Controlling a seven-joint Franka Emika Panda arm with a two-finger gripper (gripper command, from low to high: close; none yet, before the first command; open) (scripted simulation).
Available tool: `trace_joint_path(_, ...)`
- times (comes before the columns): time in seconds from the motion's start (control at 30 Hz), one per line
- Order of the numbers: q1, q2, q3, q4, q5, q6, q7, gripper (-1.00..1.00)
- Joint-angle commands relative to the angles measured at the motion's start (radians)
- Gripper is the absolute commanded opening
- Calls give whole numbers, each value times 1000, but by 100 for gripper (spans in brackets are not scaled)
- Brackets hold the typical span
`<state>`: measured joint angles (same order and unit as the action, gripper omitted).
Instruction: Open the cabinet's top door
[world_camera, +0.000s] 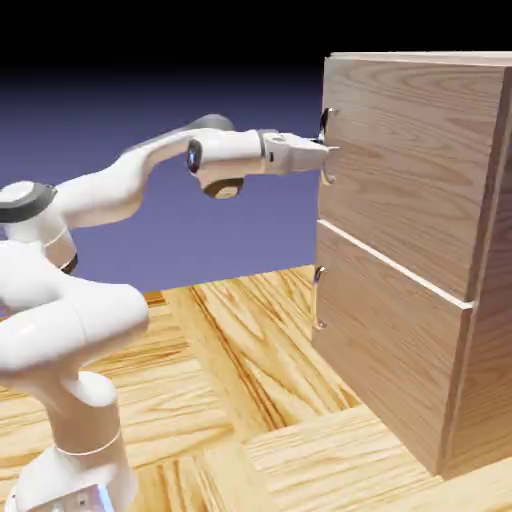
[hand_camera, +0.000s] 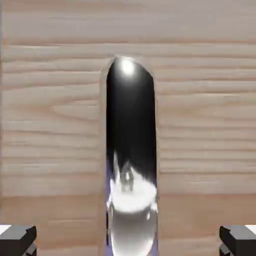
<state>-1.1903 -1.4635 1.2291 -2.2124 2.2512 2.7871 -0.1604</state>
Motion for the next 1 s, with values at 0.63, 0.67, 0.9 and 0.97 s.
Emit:
trace_joint_path(0.63, 553, -145, -501, -688, -85, -609, -360, -100)
trace_joint_path(0.67, 567, -152, -538, -709, -114, -635, -368, -100)
trace_joint_path(0.9, 607, -185, -791, -804, -322, -795, -416, -100)
trace_joint_path(0.97, 607, -186, -864, -819, -383, -836, -429, -100)
